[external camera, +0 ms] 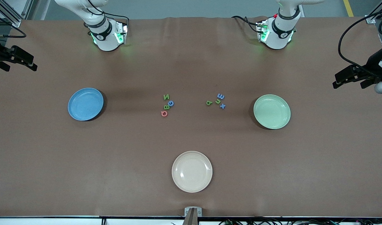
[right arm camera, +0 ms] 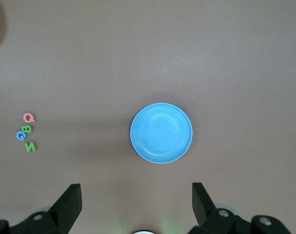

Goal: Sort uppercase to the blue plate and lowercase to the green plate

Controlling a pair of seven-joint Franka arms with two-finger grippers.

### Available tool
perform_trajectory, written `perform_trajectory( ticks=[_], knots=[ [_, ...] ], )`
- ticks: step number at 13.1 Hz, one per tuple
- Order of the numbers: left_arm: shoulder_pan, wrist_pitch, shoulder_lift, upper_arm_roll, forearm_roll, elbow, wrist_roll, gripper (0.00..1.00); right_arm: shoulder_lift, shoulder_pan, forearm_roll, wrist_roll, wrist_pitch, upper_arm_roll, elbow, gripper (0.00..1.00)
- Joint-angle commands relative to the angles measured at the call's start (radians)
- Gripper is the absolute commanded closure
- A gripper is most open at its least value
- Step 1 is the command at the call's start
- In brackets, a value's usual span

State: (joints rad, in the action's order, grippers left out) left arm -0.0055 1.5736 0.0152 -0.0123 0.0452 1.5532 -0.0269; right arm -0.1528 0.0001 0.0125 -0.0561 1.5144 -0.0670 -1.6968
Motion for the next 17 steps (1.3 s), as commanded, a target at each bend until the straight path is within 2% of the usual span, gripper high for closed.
perform_trajectory(
  ticks=[1,10,15,17],
  knots=[
    [0.004,-0.027,0.002,-0.003,0.013,-0.015,-0.004,0.0,-0.024,0.006,-0.009,0.002,0.001,-0.005,-0.024,0.0],
    [-0.013,-0.03,0.012,-0.008,0.019,-0.008,-0.066,0.0,-0.022,0.006,-0.006,0.004,-0.005,-0.005,-0.02,0.0],
    [-0.014,0.006,0.097,-0.156,0.084,0.019,-0.236,0.0,-0.021,0.006,-0.006,0.004,-0.013,-0.005,-0.017,0.0],
    [-0.013,0.073,0.111,-0.228,0.082,0.072,-0.341,0.0,-0.019,0.006,-0.005,0.004,-0.014,-0.005,-0.017,0.0]
  ],
)
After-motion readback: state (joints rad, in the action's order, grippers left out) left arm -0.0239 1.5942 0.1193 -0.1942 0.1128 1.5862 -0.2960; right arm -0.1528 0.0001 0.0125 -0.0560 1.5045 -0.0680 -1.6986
